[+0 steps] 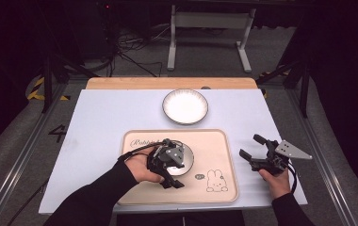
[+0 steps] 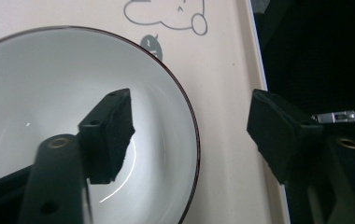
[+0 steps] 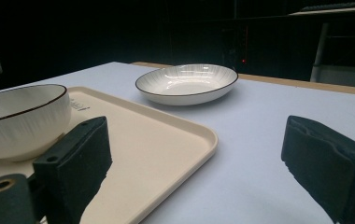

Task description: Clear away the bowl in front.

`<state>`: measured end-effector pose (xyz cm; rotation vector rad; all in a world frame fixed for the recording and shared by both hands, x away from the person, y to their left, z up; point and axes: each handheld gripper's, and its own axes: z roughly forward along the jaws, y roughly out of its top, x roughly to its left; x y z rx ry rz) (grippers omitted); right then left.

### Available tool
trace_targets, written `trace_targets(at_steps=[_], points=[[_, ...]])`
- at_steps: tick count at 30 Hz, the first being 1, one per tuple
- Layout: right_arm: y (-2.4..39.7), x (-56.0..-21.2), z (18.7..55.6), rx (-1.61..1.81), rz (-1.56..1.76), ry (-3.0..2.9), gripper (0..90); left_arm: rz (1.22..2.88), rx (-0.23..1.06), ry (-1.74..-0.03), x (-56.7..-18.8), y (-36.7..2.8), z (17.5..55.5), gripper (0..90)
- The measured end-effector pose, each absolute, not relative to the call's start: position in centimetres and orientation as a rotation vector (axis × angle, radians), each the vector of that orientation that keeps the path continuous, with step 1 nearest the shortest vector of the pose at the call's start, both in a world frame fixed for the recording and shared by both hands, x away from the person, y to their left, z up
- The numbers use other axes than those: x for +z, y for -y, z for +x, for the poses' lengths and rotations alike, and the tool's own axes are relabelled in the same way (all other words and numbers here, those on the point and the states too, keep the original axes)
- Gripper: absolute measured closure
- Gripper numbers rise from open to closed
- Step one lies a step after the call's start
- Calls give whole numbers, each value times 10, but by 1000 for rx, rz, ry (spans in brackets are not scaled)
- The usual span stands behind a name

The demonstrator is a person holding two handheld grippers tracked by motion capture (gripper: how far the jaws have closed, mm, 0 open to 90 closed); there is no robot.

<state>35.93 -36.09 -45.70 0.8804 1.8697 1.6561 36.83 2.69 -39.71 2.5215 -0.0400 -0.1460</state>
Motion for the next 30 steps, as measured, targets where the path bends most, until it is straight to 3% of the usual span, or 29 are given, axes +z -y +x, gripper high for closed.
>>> trace_targets(at_steps=[4,18,30], points=[[361,-457,360,1658,884,-1872,87,2474,-130,0,-394,-32,368,245],[361,-457,360,1655,886,-1880,87,2143,4,-219,-380,-86,368,234],[361,-457,361,1654,894,-1882,87,1946,103,-391,-384,-133,369,152]])
